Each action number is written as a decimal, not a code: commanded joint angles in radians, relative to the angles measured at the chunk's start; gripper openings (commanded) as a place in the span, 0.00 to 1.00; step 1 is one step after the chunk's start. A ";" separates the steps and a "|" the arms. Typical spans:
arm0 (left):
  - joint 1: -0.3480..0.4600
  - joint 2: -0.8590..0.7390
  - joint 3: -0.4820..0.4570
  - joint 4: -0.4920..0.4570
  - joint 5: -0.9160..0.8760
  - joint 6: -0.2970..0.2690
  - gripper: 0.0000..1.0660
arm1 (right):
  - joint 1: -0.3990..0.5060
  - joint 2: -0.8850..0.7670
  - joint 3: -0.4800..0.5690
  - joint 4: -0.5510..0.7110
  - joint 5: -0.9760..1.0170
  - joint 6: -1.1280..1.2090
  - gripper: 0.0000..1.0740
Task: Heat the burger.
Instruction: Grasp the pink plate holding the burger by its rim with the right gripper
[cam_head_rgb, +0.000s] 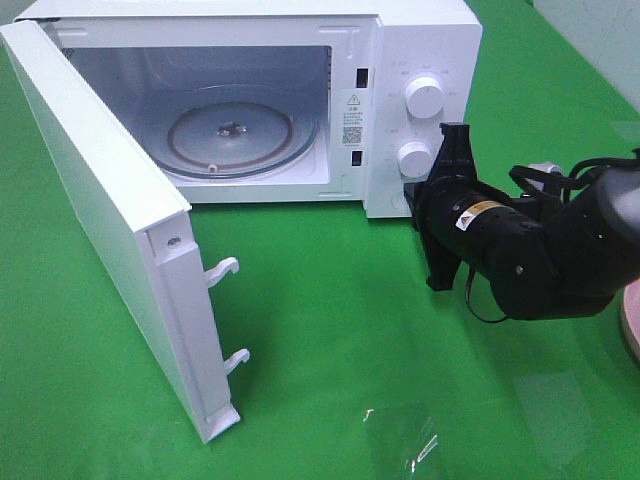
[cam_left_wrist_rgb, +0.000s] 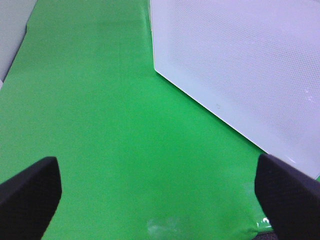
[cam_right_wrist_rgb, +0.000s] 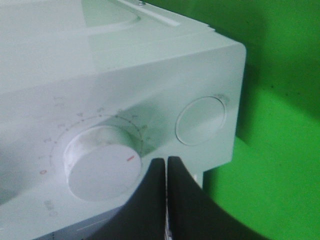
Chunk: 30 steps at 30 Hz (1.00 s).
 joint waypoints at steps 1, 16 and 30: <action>0.000 -0.017 0.002 -0.005 -0.011 -0.004 0.92 | 0.000 -0.041 0.017 -0.041 0.040 -0.018 0.00; 0.000 -0.017 0.002 -0.005 -0.011 -0.004 0.92 | -0.004 -0.269 0.053 -0.043 0.460 -0.480 0.02; 0.000 -0.017 0.002 -0.005 -0.011 -0.004 0.92 | -0.004 -0.390 0.053 -0.043 0.782 -0.960 0.04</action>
